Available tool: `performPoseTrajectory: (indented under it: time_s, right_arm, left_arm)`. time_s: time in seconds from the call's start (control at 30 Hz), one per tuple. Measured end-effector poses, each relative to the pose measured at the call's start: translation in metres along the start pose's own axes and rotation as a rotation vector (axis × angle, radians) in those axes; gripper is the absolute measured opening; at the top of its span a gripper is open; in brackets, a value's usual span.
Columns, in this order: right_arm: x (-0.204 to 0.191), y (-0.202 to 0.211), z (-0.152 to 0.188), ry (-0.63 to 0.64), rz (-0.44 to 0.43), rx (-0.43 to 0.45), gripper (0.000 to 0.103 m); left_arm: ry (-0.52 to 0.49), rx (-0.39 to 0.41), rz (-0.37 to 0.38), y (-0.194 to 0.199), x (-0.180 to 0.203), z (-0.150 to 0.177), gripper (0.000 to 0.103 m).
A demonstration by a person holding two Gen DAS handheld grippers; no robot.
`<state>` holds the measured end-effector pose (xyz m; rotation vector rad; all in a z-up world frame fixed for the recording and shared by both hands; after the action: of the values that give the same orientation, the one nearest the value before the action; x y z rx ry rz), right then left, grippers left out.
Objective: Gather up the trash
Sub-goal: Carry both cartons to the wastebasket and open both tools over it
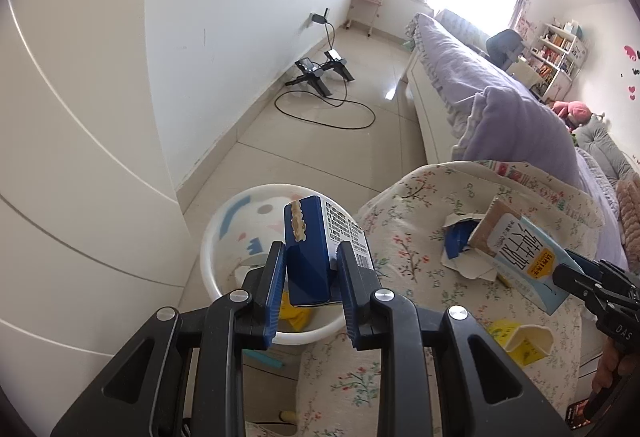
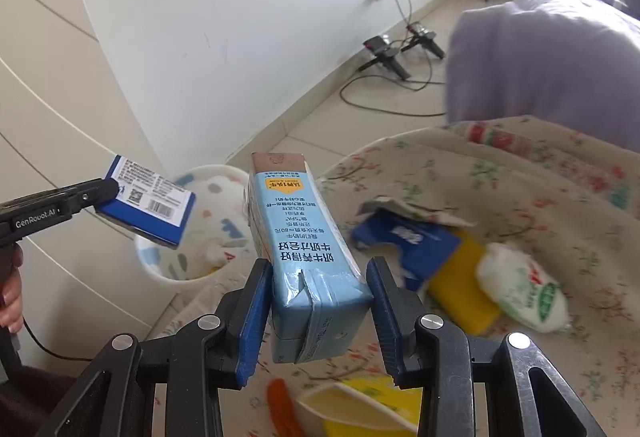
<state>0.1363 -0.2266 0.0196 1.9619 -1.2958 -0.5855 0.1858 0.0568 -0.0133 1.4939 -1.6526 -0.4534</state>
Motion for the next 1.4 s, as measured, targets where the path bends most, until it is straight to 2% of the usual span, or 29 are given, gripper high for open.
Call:
performPoseTrajectory:
  time_s: [0.4,0.5,0.53,0.6,0.63,0.83,0.97,1.2,1.27,1.3,1.33,1.4]
  right_arm:
    - [-0.048,-0.067,-0.013,-0.033,-0.047,-0.076,0.043]
    - [-0.052,-0.081,-0.014,-0.054,-0.048,-0.089,0.043]
    - [-0.052,-0.085,-0.015,-0.062,-0.051,-0.092,0.043]
    - [-0.052,-0.093,-0.015,-0.083,-0.056,-0.097,0.043]
    - [-0.051,-0.095,-0.016,-0.091,-0.059,-0.1,0.043]
    - [-0.05,-0.11,-0.019,-0.129,-0.077,-0.107,0.043]
    - [-0.055,-0.119,-0.021,-0.139,-0.09,-0.112,0.043]
    - [-0.062,-0.131,-0.025,-0.15,-0.119,-0.095,0.044]
    - [-0.06,-0.131,-0.028,-0.171,-0.14,-0.071,0.06]
    - [-0.058,-0.131,-0.029,-0.192,-0.139,-0.066,0.078]
    - [-0.056,-0.128,-0.029,-0.205,-0.136,-0.054,0.083]
    - [-0.054,-0.122,-0.031,-0.211,-0.133,-0.039,0.083]
  left_arm:
    - [-0.081,0.025,-0.066,-0.025,-0.015,-0.004,0.028]
    - [-0.103,-0.003,-0.068,-0.029,-0.015,-0.003,0.031]
    - [-0.108,-0.028,-0.086,-0.032,-0.016,-0.001,0.035]
    - [-0.103,-0.055,-0.123,-0.036,-0.019,0.004,0.069]
    - [-0.103,-0.046,-0.135,-0.035,-0.02,0.006,0.073]
    - [-0.13,0.0,-0.201,-0.021,-0.027,0.005,0.085]
    - [-0.118,0.027,-0.216,-0.01,-0.037,0.0,0.09]
    - [-0.094,0.031,-0.22,0.0,-0.045,-0.001,0.094]
    - [-0.102,0.033,-0.222,0.002,-0.044,0.0,0.096]
    - [-0.108,0.034,-0.222,0.003,-0.043,0.001,0.097]
    - [-0.111,0.035,-0.22,0.004,-0.042,0.001,0.098]
    - [-0.112,0.036,-0.214,0.007,-0.04,0.002,0.098]
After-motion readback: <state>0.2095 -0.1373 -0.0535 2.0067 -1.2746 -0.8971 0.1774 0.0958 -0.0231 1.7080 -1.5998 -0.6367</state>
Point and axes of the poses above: each gripper's, at about its wrist camera, not at the fingertips, and y roughly against the way its jaws point, x to its right, z to its underside, the point moved 4 cm from there along -y, roughly the way its jaws point, and after that the axes turned 11 degrees about y, right-handed, at the moved point
